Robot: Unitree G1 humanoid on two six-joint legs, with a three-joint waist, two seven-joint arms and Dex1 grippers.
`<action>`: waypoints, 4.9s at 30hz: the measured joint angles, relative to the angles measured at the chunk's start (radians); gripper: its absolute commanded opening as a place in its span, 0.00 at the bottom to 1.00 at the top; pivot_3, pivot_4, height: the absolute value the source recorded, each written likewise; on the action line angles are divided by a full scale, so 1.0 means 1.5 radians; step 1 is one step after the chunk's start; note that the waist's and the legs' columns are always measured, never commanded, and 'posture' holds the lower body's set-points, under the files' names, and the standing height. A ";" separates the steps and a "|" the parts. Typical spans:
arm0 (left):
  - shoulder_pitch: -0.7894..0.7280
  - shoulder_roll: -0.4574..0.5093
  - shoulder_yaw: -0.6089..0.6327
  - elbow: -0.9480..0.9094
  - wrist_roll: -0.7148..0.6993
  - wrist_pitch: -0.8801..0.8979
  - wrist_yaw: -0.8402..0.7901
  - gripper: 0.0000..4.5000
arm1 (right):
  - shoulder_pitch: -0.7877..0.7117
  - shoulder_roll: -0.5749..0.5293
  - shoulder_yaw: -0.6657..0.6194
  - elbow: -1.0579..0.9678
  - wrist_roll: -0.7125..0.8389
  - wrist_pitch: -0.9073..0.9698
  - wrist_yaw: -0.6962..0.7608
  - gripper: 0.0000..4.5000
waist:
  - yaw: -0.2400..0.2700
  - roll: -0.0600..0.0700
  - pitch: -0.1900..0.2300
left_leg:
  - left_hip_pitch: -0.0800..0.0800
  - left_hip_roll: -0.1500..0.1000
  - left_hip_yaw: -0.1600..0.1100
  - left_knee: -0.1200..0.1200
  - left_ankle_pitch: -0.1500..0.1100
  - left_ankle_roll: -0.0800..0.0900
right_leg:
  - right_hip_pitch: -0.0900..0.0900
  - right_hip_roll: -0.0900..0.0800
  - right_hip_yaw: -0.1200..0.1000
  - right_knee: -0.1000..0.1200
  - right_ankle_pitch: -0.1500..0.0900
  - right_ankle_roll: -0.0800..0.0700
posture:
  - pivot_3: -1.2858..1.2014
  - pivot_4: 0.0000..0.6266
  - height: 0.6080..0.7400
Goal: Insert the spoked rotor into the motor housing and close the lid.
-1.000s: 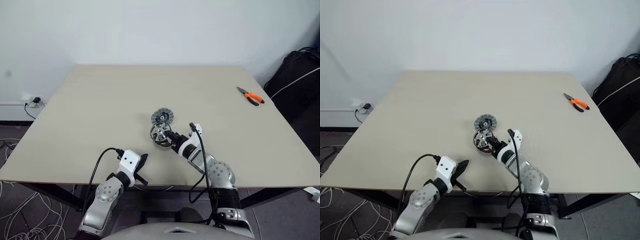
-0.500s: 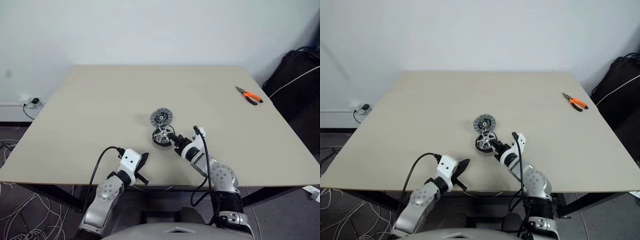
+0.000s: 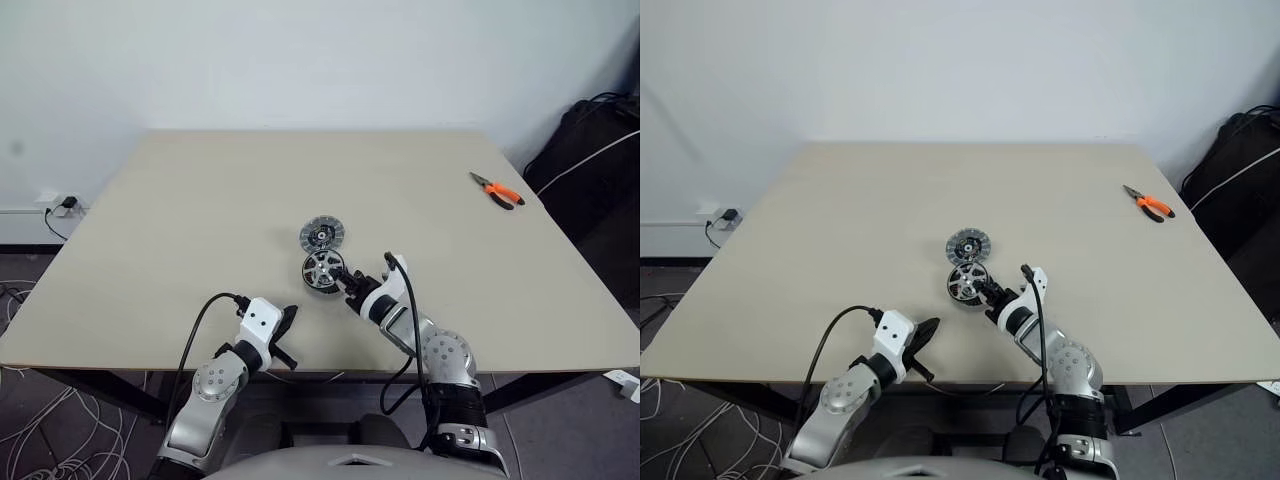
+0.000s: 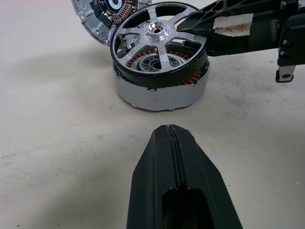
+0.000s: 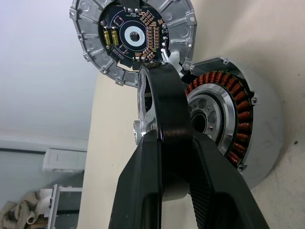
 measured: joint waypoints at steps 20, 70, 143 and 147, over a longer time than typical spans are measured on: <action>0.002 -0.006 0.000 0.000 0.000 0.000 0.006 0.00 | 0.023 -0.005 -0.008 -0.157 -0.009 -0.028 -0.025 0.61 | 0.001 0.000 0.000 | 0.000 0.000 0.000 0.000 0.000 0.000 | 0.000 0.000 0.000 0.000 0.000 0.000 | 0.52 0.00 1.00; 0.001 -0.013 -0.003 0.034 0.000 -0.035 0.012 0.00 | -0.068 -0.260 0.377 -0.124 -0.603 -0.178 0.224 0.21 | 0.002 -0.004 -0.002 | 0.002 -0.001 0.000 0.004 0.000 0.000 | 0.003 0.001 -0.002 0.001 0.001 0.001 | 0.52 0.00 1.00; 0.007 -0.044 -0.016 0.044 -0.006 -0.036 0.026 0.00 | -0.055 -0.073 0.269 -0.277 -0.574 0.336 0.228 0.50 | 0.018 -0.004 -0.001 | -0.004 -0.001 -0.001 0.008 0.000 0.001 | -0.001 0.001 -0.003 0.001 0.003 0.001 | 0.52 0.00 1.00; 0.007 -0.044 -0.016 0.043 -0.006 -0.035 0.026 0.00 | -0.062 -0.087 0.272 -0.281 -0.563 0.285 0.222 0.50 | 0.016 -0.004 -0.001 | -0.004 0.000 -0.001 0.008 0.000 0.001 | -0.001 0.001 -0.003 0.001 0.003 0.001 | 0.52 0.00 1.00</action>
